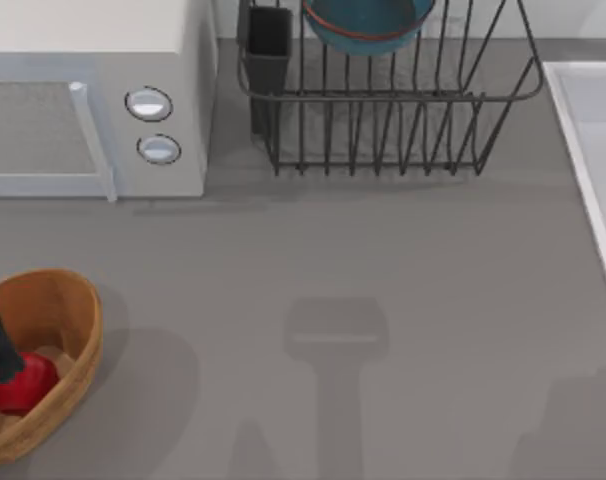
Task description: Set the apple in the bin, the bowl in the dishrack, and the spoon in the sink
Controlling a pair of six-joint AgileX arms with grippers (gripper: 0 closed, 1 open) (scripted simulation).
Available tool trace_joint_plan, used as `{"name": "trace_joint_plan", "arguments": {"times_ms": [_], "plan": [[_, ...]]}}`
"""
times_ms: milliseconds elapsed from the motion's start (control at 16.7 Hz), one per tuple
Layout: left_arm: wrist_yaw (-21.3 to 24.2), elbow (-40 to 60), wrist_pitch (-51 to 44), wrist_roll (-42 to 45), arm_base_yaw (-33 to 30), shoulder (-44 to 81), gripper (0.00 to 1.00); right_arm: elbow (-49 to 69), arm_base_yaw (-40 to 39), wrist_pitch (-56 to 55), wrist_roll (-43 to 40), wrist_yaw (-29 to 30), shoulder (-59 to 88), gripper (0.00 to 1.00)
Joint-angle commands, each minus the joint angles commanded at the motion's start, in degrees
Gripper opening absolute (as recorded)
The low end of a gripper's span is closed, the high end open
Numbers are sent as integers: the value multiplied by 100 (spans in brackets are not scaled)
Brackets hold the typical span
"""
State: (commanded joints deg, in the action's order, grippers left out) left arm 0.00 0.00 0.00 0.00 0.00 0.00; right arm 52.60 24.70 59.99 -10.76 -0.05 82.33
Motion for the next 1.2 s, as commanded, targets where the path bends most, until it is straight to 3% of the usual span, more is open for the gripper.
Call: {"name": "trace_joint_plan", "arguments": {"times_ms": [360,840,1200], "plan": [[0,0,0,0,0,0,100,-155,-20,-236,16,0,101,100],[0,0,0,0,0,0,100,-1279,-22,-2446,42,0,1131,100],[0,0,0,0,0,0,100,-1407,-23,-2656,43,0,1249,100]]}}
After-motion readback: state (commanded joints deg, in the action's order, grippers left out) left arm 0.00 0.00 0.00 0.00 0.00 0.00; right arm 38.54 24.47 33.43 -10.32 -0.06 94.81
